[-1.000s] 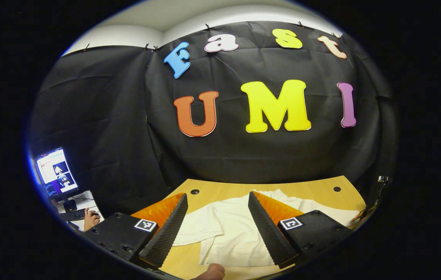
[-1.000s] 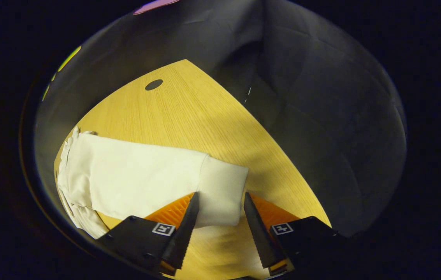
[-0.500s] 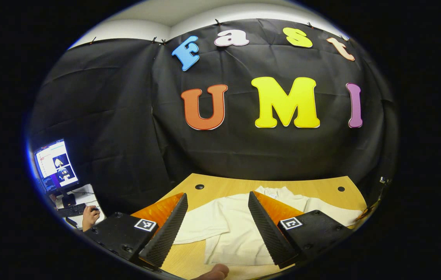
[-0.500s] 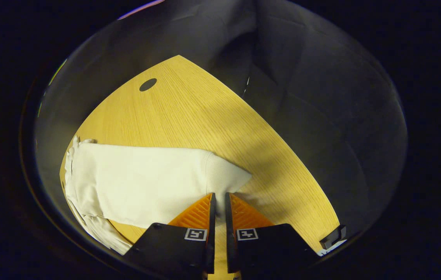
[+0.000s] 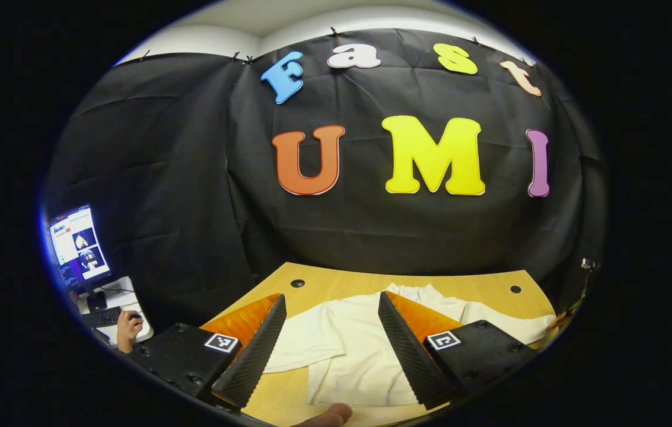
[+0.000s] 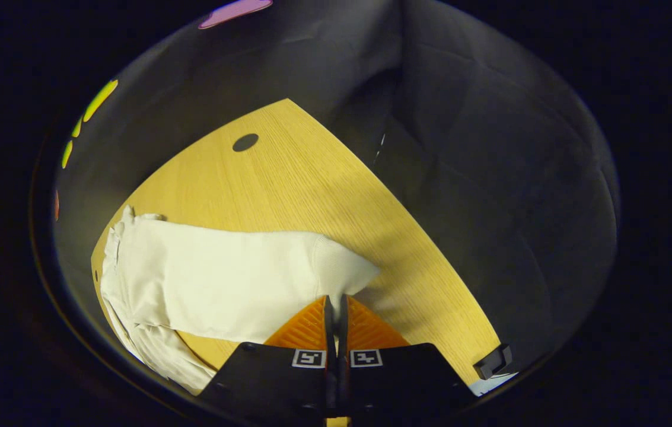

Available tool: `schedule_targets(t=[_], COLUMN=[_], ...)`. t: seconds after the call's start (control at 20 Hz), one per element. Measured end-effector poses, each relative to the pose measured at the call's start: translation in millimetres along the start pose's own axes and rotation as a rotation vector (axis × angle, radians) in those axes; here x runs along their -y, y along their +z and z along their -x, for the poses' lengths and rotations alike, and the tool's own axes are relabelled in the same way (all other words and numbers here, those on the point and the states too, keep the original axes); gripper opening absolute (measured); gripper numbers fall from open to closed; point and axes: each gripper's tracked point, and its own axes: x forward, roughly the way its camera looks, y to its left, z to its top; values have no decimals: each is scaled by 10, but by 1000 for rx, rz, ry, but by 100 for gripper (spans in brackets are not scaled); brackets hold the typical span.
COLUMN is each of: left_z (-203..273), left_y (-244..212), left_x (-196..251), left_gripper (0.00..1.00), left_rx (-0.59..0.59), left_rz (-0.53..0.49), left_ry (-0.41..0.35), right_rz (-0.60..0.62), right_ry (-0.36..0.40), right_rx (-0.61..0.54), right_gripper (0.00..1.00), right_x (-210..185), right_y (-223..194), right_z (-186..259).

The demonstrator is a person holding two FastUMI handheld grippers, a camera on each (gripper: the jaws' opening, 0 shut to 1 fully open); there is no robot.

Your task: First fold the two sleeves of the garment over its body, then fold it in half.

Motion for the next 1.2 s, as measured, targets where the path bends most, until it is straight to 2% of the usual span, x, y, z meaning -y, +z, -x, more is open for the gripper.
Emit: schedule_targets(t=[0.15, 0.4, 0.7, 0.9, 1.1, 1.2], left_z=[-59, -114, -116, -126, -199, -238], left_y=[-56, -122, -116, -156, -225, -287], left_x=[3, -24, -95, -184, -349, -447], left_gripper=[99, 99, 99, 99, 99, 99], left_rx=[0, 14, 56, 66, 65, 57], left_rz=[10, 5, -27, -42, -48, -54], left_ry=[-28, -81, -161, -215, -244, -251], right_rz=[38, 86, 142, 209, 306, 362], right_ry=[32, 118, 240, 335, 446, 470], right_rx=[58, 124, 198, 218, 208, 206], right_gripper=[1, 1, 0, 0, 0, 1], right_x=[-252, -927, -2079, -3026, -4033, -4450], right_y=[203, 418, 547, 395, 60, -145], right_z=[342, 875, 1378, 1605, 1752, 1788])
